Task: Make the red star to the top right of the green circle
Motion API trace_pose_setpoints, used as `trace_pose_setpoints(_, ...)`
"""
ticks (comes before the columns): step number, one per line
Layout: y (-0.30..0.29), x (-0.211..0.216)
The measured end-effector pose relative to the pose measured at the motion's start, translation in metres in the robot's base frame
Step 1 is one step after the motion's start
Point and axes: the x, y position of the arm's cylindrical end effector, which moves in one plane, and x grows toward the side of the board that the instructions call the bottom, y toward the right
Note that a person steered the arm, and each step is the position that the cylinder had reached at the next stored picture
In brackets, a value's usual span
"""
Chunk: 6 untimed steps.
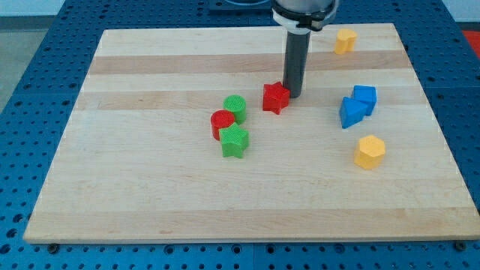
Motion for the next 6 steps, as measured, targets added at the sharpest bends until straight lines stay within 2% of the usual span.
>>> trace_pose_setpoints(2,0.052,0.016)
trace_pose_setpoints(3,0.050,0.038)
trace_pose_setpoints(4,0.017,0.042)
trace_pose_setpoints(6,-0.035,0.018)
